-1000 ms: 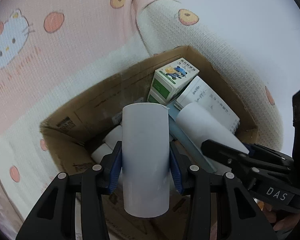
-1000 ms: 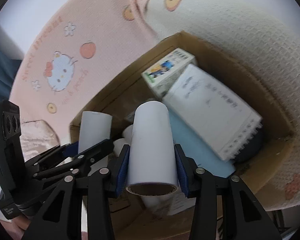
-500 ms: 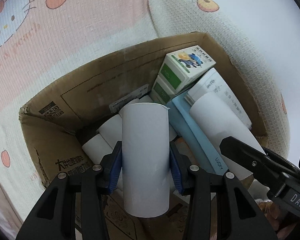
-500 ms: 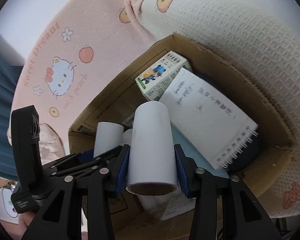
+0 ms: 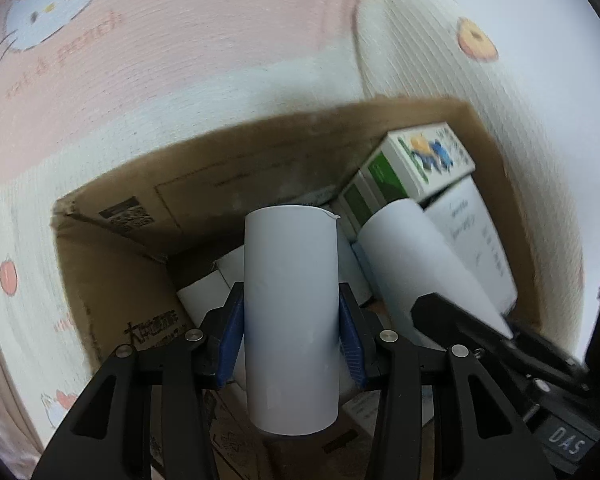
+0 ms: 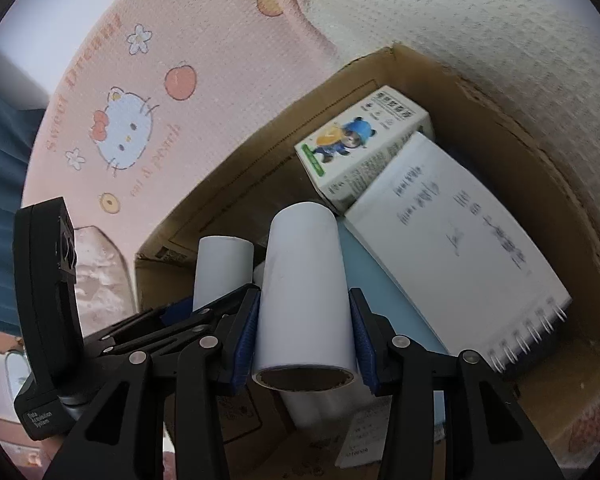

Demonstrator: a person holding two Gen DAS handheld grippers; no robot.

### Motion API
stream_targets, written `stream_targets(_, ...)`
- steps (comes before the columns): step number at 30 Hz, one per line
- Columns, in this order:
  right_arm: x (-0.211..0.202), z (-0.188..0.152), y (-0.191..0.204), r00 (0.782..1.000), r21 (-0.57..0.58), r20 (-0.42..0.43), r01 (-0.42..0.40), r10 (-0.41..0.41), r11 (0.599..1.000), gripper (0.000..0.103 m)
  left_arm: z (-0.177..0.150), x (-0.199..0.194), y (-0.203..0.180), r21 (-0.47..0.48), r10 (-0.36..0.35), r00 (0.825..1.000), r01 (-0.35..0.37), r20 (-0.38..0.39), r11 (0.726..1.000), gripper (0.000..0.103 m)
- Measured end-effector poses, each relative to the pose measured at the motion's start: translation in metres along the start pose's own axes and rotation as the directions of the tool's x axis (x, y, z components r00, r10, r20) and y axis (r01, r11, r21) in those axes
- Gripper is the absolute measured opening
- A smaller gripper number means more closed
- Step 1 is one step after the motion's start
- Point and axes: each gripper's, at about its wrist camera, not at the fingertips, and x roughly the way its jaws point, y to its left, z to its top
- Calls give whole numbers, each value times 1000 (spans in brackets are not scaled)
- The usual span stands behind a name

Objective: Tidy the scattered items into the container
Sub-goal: 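Lower the right tool's tube into the box beside the white tubes and open it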

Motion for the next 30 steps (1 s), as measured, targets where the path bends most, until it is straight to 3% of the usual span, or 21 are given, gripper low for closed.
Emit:
stream_targets(3, 8, 4, -1, 998, 18, -15, -68, 68, 998, 41, 5, -11, 2, -2, 33, 998, -33, 56, 999, 47)
stream_targets(6, 17, 5, 0, 997, 20, -33, -74, 75, 997, 41, 11, -16, 8, -20, 28, 997, -27, 71, 999, 47)
stream_targets(14, 48, 10, 13, 994, -41, -99, 31, -35, 999, 41, 15, -30, 23, -70, -67, 995, 72, 73, 995, 47)
stream_targets(22, 59, 15, 15, 987, -49, -112, 109, -113, 993, 41, 16, -38, 21, -14, -52, 992, 54, 112, 998, 47)
stream_targets(30, 44, 15, 43, 976, -131, -95, 182, -195, 974, 42, 12, -36, 25, 0, -100, 992, 100, 71, 995, 47)
